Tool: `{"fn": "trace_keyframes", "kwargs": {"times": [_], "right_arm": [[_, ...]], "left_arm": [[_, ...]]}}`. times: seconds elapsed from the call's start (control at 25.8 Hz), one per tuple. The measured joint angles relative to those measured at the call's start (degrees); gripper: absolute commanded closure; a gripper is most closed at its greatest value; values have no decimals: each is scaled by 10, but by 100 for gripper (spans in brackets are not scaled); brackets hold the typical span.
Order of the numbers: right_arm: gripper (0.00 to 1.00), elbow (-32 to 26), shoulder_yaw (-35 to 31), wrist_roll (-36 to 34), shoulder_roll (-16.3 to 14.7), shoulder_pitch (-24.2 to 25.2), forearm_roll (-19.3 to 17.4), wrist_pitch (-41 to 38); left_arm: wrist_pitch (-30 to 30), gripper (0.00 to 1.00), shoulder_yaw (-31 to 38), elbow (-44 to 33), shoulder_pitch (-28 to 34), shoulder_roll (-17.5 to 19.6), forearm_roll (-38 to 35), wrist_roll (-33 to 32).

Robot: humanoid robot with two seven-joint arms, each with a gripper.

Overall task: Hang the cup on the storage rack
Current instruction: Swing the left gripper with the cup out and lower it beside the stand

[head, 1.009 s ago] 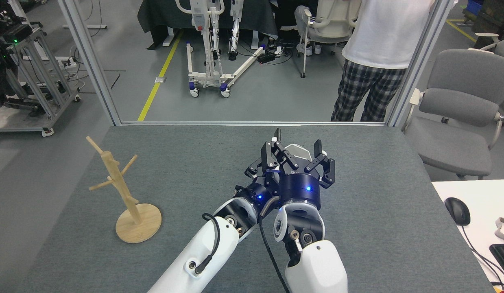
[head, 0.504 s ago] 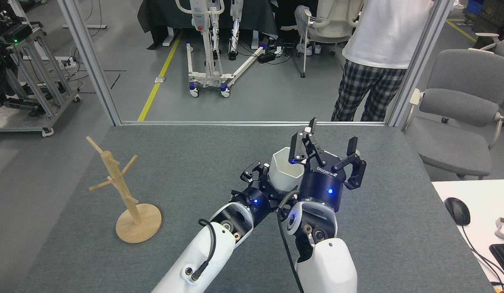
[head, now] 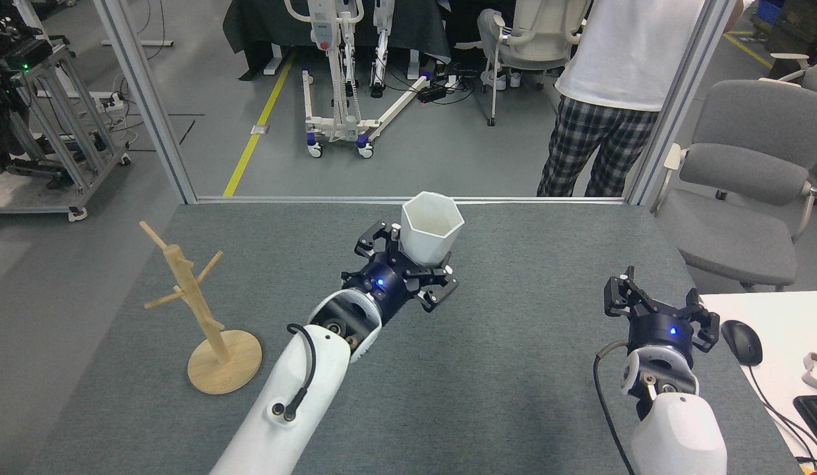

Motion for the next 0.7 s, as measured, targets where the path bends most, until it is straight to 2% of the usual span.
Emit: {"fn": "trace_keyframes", "kwargs": {"times": [0.16, 0.23, 0.43, 0.7], "right_arm": [[1, 23, -21, -108, -7, 17, -1, -71], [1, 24, -24, -138, -8, 28, -1, -97], [1, 9, -26, -161, -6, 60, 0, -156], [1, -31, -28, -168, -5, 104, 0, -188]], "left_arm": [[-21, 100, 50, -50, -8, 40, 1, -17], [-32, 100, 74, -82, -8, 66, 2, -25], [-81, 100, 163, -132, -13, 105, 3, -44], [-137, 100, 261, -207, -22, 149, 3, -75]]}}
